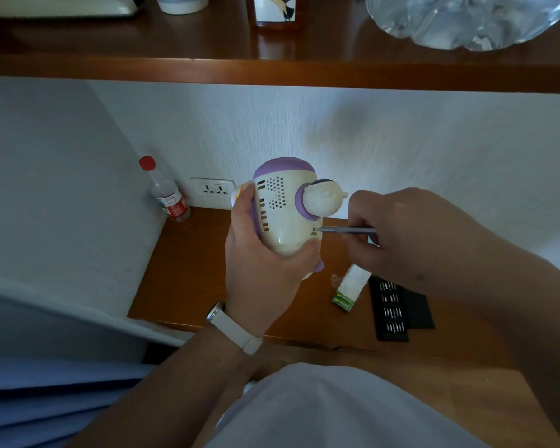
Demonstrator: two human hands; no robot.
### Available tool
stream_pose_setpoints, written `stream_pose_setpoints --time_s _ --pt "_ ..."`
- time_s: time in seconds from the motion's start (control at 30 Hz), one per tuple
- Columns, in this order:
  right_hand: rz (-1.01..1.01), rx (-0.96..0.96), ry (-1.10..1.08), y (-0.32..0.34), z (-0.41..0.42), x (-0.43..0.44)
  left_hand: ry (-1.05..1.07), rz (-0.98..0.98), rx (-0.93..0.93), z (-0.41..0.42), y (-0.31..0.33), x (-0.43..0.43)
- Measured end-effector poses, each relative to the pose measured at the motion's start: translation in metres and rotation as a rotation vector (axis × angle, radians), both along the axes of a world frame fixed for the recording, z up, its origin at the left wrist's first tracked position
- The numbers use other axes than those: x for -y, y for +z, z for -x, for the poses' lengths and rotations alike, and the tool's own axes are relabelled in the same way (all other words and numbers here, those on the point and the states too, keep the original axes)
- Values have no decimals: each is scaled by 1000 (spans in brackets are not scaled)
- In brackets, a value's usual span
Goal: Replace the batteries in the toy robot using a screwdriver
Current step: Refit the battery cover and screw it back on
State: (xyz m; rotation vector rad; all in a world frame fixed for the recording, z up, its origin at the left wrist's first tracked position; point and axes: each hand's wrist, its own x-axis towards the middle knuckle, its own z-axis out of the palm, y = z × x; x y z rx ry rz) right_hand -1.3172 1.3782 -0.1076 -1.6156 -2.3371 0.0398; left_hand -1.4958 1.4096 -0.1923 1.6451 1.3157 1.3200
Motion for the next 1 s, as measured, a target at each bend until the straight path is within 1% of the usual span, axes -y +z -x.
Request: stream_pose_setpoints --time_s 0.07,0.17,0.27,0.37,0.5,0.6,0.8,1.0 --pt "2 28 -15 -1 -2 1 2 -2 7 -1 0 0" --pt "61 66 -71 -3 -3 0 8 4 7 -2 0 0" --pt "36 -26 -71 0 -2 6 14 14 0 -4 1 2" --pt "23 -51 -42 2 -3 10 27 28 -13 -6 0 4" --pt "25 19 -51 3 -7 11 45 26 -40 -7 -1 6" --pt "95 92 -81 5 -7 8 36 14 -51 -7 -1 8" --pt "60 -15 -92 8 -6 19 28 25 -45 -9 1 13" --pt "87 29 -58 9 -8 21 35 15 -50 -10 4 17"
